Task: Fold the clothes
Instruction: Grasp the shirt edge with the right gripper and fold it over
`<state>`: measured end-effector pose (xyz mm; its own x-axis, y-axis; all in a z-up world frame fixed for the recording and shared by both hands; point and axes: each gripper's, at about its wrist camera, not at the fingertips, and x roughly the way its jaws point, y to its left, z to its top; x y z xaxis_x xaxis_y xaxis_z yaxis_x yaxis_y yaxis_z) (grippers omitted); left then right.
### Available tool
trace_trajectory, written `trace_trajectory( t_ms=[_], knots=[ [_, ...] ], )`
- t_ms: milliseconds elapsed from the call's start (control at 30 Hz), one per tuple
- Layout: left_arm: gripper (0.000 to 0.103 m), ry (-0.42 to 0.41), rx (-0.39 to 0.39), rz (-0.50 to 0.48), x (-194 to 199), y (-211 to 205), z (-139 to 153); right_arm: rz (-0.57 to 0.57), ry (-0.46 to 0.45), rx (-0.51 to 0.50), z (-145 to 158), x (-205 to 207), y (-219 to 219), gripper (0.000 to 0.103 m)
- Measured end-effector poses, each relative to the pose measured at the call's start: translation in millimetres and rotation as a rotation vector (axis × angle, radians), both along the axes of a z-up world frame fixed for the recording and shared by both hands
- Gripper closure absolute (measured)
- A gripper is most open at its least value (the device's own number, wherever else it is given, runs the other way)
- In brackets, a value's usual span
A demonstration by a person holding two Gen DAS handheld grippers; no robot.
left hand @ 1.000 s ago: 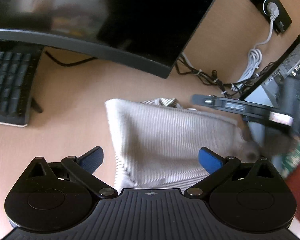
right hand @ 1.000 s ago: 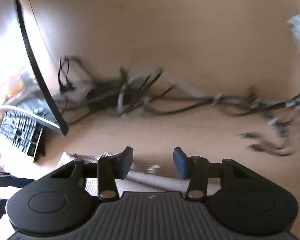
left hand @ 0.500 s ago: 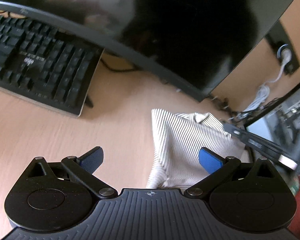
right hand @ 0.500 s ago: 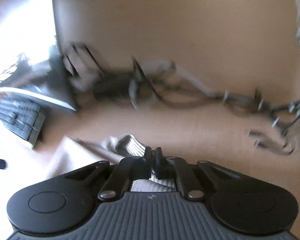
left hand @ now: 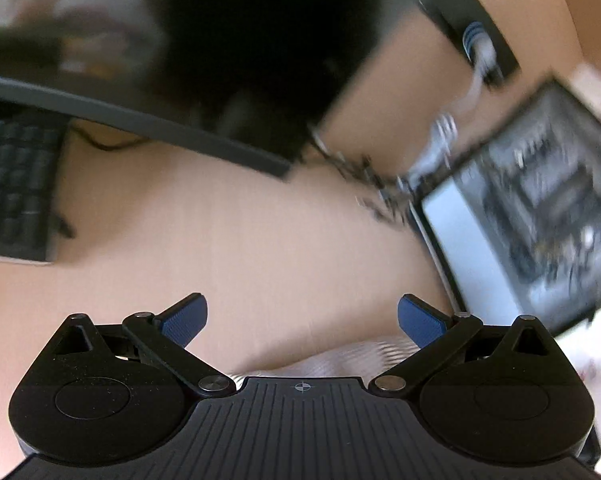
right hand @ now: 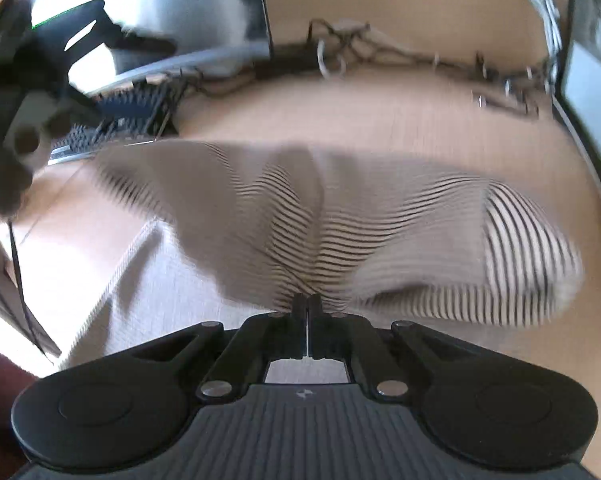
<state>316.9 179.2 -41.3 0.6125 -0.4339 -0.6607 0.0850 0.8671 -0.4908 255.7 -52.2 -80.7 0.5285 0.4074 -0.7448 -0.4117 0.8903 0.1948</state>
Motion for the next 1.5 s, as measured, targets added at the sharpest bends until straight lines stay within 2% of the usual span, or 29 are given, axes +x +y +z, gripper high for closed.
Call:
trace_trajectory(
  t_ms=[100, 200, 267, 333, 400, 467, 567, 600, 733, 800, 833, 867, 900, 967, 1067, 1167, 1233, 1300, 1367, 1500],
  knots=[
    [0.0, 0.018, 0.151, -0.101, -4.5, -24.9, -9.8, 0.004, -0.006, 0.022, 5.0, -13.4, -3.4, 0.102],
    [0.0, 0.013, 0.282, -0.158, -23.8, -28.3, -16.1, 0.006, -0.017, 0.046, 12.6, -26.7, -8.1, 0.099],
    [0.0, 0.033, 0.325, -0.172, -34.2, -22.3, -20.0, -0.014, -0.045, 0.076, 28.8, -29.9, -24.2, 0.086],
    [0.0, 0.062, 0.351, -0.175, -42.8, -15.7, -22.9, -0.081, -0.035, 0.105, 28.8, -20.6, -42.7, 0.047],
    [0.0, 0.079, 0.334, -0.169, -50.5, -7.7, -22.3, -0.149, -0.025, 0.135, 28.7, -11.3, -61.3, 0.039],
    [0.0, 0.099, 0.247, -0.157, -54.7, 0.3, -18.3, -0.216, -0.014, 0.164, 28.7, -2.0, -79.9, 0.039],
    [0.0, 0.144, -0.007, -0.129, -56.2, 9.6, -16.8, -0.317, 0.001, 0.207, 28.7, 12.0, -107.7, 0.038],
    [0.0, 0.164, -0.065, -0.113, -53.9, 8.5, -19.7, -0.341, 0.009, 0.222, 26.3, 16.7, -113.8, 0.038],
    [0.0, 0.228, -0.152, -0.057, -40.2, -5.0, -35.6, -0.314, 0.023, 0.224, 14.3, 40.2, -104.9, 0.037],
    [0.001, 0.246, -0.175, -0.035, -32.7, -9.4, -43.6, -0.298, 0.025, 0.219, 10.2, 52.5, -99.7, 0.037],
    [0.012, 0.25, -0.186, -0.028, -29.4, -10.8, -46.9, -0.289, 0.026, 0.217, 8.2, 58.6, -97.1, 0.041],
    [0.04, 0.249, -0.197, -0.023, -26.1, -11.0, -49.6, -0.281, 0.027, 0.214, 6.2, 64.7, -94.5, 0.049],
    [0.047, 0.251, -0.199, -0.016, -22.4, -10.6, -52.4, -0.272, 0.028, 0.212, 4.1, 70.8, -91.9, 0.064],
    [0.062, 0.251, -0.185, -0.003, -12.3, -8.2, -56.5, -0.255, 0.03, 0.207, 0.1, 83.0, -86.7, 0.067],
    [0.071, 0.191, -0.145, -0.008, 18.8, -3.3, -51.2, -0.23, 0.033, 0.199, -6.0, 101.4, -78.9, 0.074],
    [0.073, 0.104, -0.104, -0.012, 40.4, -1.4, -21.7, -0.205, 0.028, 0.197, -8.7, 120.0, -71.3, 0.077],
    [0.074, 0.05, -0.09, -0.034, 37.0, 0.1, -2.0, -0.181, -0.017, 0.219, 8.6, 130.4, -68.6, 0.077],
    [0.074, 0.025, -0.102, -0.058, 22.6, 1.9, 10.3, -0.127, -0.072, 0.211, 26.4, 122.8, -69.5, 0.077],
    [0.074, 0.037, -0.138, -0.074, 0.7, 1.2, 10.4, -0.092, -0.083, 0.216, 34.1, 111.4, -78.0, 0.077],
    [0.074, 0.157, -0.153, -0.085, -31.5, -9.3, -25.1, -0.105, 0.0, 0.18, 9.0, 99.4, -92.3, 0.077]
  ],
)
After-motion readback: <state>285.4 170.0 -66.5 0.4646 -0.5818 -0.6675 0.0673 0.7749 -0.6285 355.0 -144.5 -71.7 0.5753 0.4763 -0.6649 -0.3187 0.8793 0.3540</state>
